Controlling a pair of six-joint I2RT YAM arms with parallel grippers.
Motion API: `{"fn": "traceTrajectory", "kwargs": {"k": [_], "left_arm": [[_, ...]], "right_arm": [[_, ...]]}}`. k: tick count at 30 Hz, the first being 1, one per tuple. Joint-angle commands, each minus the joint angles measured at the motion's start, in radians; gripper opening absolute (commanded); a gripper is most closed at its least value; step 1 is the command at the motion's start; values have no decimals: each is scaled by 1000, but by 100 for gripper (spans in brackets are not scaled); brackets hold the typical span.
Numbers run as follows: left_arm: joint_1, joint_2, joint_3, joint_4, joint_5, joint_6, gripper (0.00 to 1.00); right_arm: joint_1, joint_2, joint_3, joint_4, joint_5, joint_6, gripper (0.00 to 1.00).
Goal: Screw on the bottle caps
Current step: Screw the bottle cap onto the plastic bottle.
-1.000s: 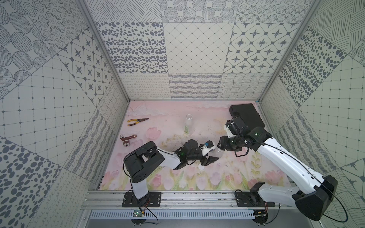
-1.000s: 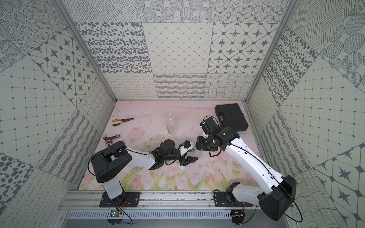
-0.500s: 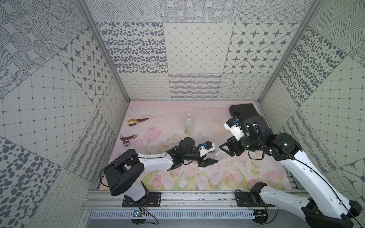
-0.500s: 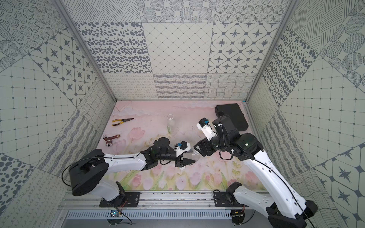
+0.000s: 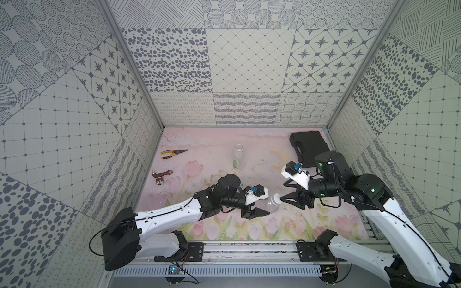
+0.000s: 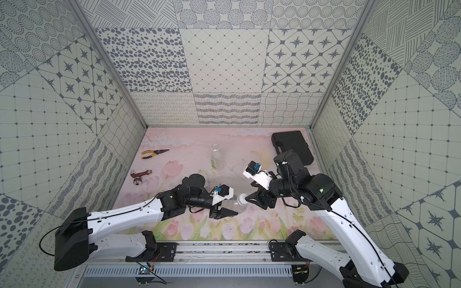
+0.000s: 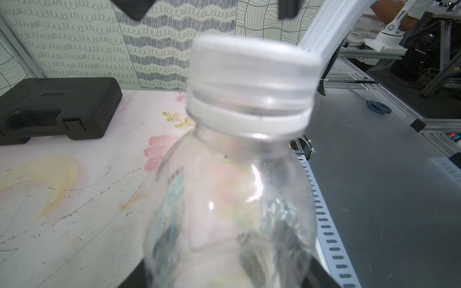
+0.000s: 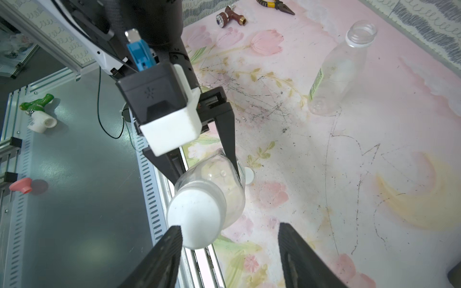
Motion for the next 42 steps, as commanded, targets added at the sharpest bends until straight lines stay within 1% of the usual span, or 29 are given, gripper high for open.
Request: {"fn": "traceTrajectory", "kwargs": {"k": [1,4,7,11,18,26,33,36,42], "left_arm": [[-10,-36,24,-162,-8,44,55],[-10,-37,27,-165,-14,42,54],[-10,-37,28,-168,-12,40,54],[-12,-39,27,-172,-12,39,54],[-12,-38,24,-167,-15,43,54],[-12,-25,30,-173,-16,46,54],[-12,-35,27,-168,-29,50,53],[-12,-35,27,-170,-29,50,53],[-12,-36,27,-168,-42,48,53]], "right_arm": [[31,-16,29,-26,-39,-83,65],[81,-38,16,-2,-28,-100,65],[130,-50,-1,36,53,-96,66],[181,-20,-5,63,143,-89,64],[227,34,-4,82,207,-96,63],[241,56,-19,68,177,-104,58],[249,59,-37,44,160,-107,59],[251,64,-38,46,172,-102,57],[262,66,-45,43,148,-95,55]]}}
